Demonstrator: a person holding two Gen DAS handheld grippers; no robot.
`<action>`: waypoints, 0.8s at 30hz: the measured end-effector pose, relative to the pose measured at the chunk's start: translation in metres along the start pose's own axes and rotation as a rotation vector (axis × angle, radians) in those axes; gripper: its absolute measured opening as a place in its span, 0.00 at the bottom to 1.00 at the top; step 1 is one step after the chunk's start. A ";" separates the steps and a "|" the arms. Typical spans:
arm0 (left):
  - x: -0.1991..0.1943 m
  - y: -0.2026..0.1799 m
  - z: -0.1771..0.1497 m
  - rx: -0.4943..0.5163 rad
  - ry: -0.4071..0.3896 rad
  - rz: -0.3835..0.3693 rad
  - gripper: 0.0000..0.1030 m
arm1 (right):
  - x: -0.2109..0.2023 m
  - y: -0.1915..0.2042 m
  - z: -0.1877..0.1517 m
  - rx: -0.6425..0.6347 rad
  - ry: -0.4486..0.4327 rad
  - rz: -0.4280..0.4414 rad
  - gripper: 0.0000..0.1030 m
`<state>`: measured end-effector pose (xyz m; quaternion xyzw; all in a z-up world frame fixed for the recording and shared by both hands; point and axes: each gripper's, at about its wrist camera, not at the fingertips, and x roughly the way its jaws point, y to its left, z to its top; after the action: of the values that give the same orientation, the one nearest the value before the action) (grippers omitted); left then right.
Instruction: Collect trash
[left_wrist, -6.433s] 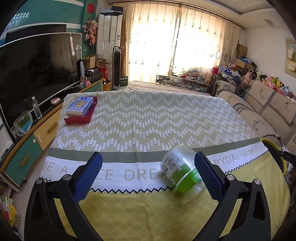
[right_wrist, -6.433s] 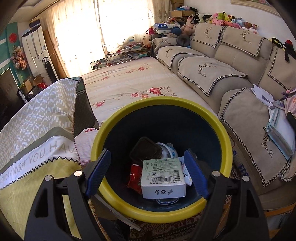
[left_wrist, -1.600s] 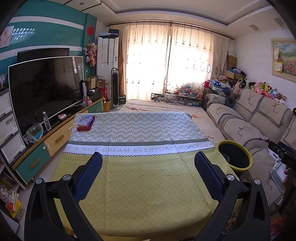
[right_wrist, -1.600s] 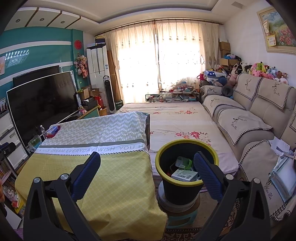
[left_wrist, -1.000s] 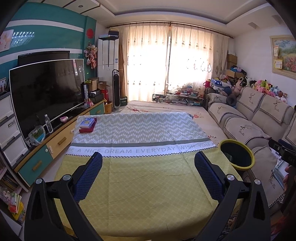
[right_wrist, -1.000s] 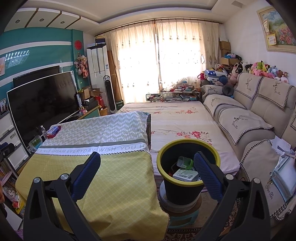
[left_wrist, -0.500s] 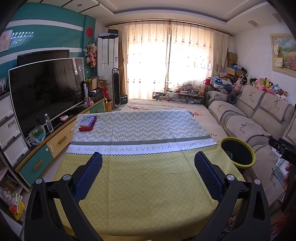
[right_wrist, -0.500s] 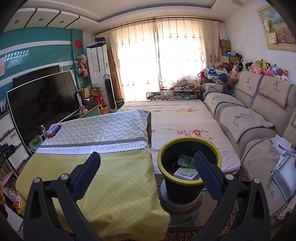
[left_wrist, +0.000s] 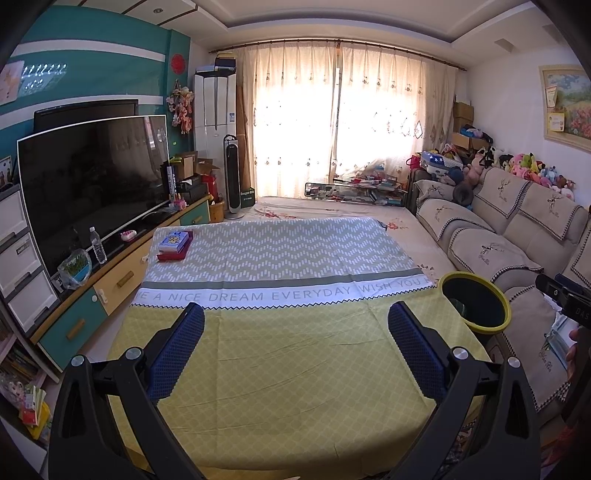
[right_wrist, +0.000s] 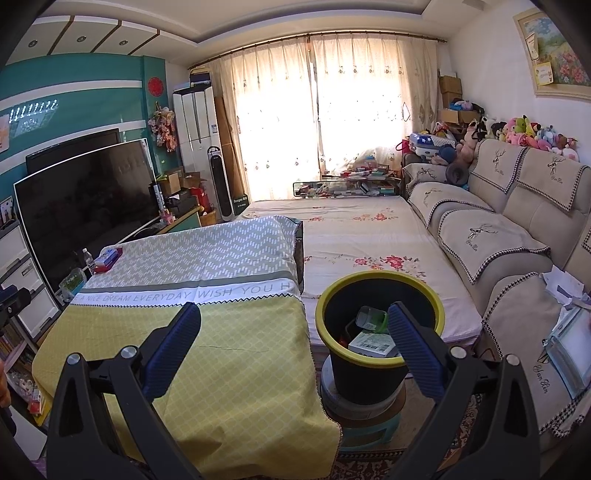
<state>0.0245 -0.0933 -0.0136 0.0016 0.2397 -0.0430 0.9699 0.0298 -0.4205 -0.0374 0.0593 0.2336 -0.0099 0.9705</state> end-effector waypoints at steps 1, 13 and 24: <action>0.000 0.000 0.000 -0.001 0.001 0.001 0.95 | 0.000 0.000 0.000 -0.001 0.000 0.000 0.93; 0.005 -0.001 -0.002 0.004 0.010 0.011 0.95 | 0.004 -0.001 0.000 -0.003 0.006 0.005 0.93; 0.006 0.002 -0.002 0.004 0.012 0.015 0.95 | 0.007 -0.001 -0.002 -0.002 0.011 0.012 0.93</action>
<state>0.0296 -0.0917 -0.0179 0.0056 0.2453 -0.0360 0.9688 0.0354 -0.4212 -0.0429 0.0599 0.2386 -0.0035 0.9693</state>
